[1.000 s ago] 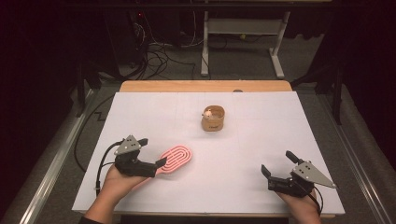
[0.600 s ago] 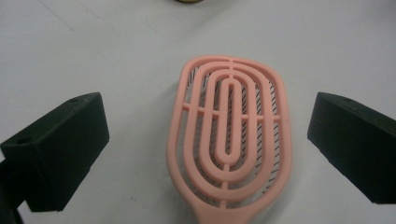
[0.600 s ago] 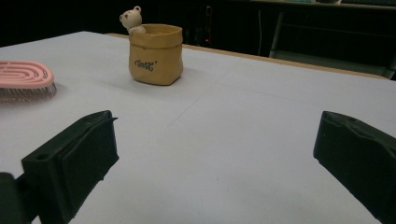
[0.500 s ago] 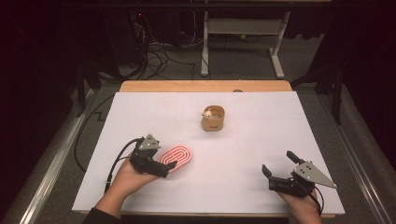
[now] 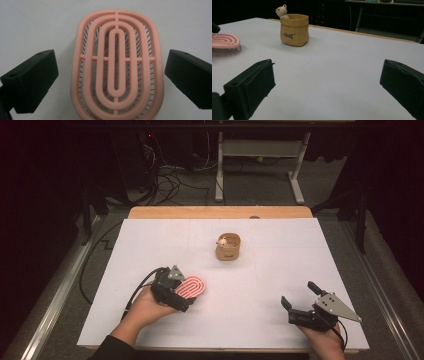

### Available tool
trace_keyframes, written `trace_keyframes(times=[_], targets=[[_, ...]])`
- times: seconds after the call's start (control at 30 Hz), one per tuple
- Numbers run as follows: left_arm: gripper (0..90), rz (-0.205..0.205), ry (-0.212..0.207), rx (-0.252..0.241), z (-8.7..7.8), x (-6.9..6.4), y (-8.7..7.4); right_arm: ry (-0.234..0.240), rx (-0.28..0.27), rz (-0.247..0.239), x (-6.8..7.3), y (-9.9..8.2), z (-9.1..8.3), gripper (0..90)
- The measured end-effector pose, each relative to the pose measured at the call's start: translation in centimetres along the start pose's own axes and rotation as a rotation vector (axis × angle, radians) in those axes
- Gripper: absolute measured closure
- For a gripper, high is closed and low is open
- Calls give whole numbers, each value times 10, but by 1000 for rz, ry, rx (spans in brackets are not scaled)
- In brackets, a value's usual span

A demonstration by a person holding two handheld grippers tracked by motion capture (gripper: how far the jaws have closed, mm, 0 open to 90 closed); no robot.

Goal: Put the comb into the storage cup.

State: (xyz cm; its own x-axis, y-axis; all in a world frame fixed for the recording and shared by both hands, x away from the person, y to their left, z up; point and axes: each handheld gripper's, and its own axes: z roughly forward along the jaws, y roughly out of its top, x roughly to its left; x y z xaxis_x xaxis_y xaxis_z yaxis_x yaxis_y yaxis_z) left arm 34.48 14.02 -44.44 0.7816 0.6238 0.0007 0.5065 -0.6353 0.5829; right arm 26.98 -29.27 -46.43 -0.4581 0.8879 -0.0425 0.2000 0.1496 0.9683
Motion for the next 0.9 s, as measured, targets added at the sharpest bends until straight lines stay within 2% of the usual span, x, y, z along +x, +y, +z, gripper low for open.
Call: trace_keyframes(times=[0.03, 0.17, 0.37, 0.53, 0.67, 0.77, 0.9], targets=[[0, 0, -9, 33, 3, 1, 2, 0, 0, 0, 0, 0, 0, 4], [0, -7, -26, 54, 6, 3, 5, -1, -2, 1, 0, 0, 0, 4], [0, 22, -29, 87, 10, -1, 11, -2, -2, 0, -1, 0, 0, 4], [0, 14, -30, 85, 11, -1, 12, -4, -6, -3, 0, 1, -1, 4], [65, 8, -47, 82, 10, 4, 11, -6, -8, -1, -1, 1, -2, 4], [75, 0, -57, 78, 9, 5, 11, -6, -8, -1, -2, 1, -2, 4], [129, 13, -60, 94, 10, 4, 10, -6, -7, -4, -1, 1, -2, 4]])
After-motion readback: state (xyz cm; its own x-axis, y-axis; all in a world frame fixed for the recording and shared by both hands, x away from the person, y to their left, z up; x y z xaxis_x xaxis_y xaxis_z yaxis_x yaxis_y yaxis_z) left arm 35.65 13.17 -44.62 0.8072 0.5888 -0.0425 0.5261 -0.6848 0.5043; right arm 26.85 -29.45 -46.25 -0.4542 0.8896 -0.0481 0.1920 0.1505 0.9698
